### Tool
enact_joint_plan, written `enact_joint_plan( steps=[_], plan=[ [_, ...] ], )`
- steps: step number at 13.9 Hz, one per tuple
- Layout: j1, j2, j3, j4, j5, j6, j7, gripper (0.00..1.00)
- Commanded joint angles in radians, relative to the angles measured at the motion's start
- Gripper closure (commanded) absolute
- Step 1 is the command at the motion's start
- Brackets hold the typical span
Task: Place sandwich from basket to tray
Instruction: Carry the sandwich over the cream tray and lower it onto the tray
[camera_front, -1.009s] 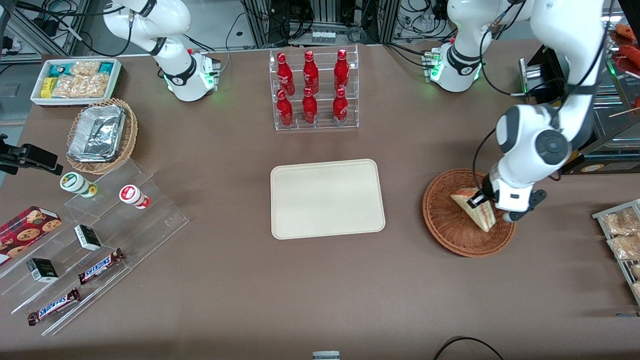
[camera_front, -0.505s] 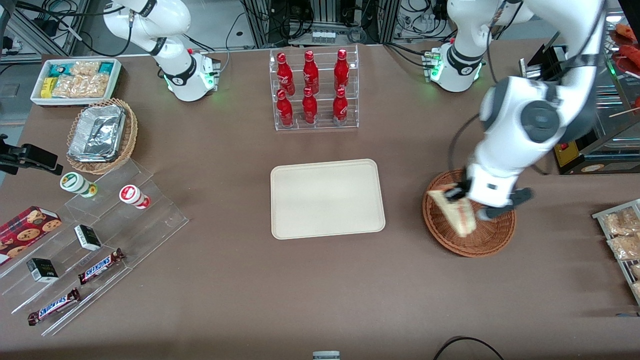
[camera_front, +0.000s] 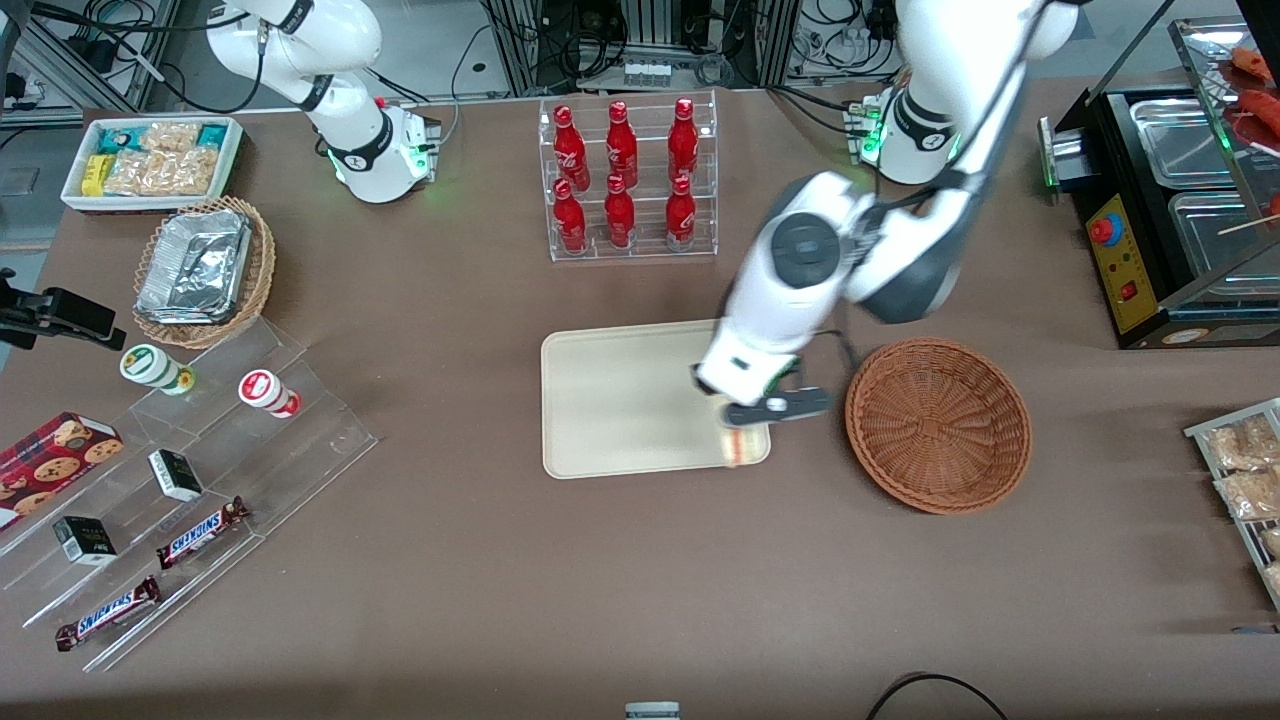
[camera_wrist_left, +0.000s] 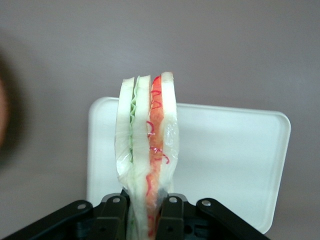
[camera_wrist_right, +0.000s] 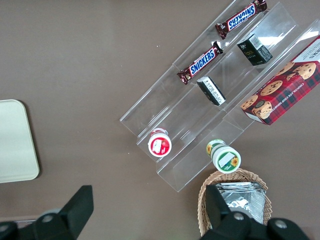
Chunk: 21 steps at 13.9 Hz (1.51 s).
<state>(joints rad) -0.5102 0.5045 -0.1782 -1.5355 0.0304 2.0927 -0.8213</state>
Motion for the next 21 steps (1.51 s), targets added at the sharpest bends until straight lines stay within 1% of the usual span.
enact_joint_plan(
  steps=[1,2,4,5,13,14,15,16,19,21],
  plan=[
    [-0.089,0.167,0.014,0.17,0.034,0.024,-0.053,1.0],
    [-0.114,0.193,0.017,0.172,0.037,0.055,-0.053,1.0],
    [-0.151,0.238,0.016,0.164,0.091,0.084,-0.059,1.0],
    [-0.168,0.252,0.017,0.161,0.098,0.084,-0.076,1.0],
    [-0.175,0.258,0.022,0.094,0.106,0.064,-0.085,1.0],
    [-0.175,0.258,0.022,0.092,0.106,0.064,-0.094,0.98],
    [-0.175,0.259,0.022,0.092,0.106,0.064,-0.107,0.48],
    [-0.175,0.259,0.022,0.092,0.109,0.064,-0.104,0.0],
    [-0.168,0.244,0.022,0.1,0.108,0.059,-0.105,0.0],
    [-0.163,0.201,0.022,0.104,0.105,0.008,-0.105,0.0]
  ],
)
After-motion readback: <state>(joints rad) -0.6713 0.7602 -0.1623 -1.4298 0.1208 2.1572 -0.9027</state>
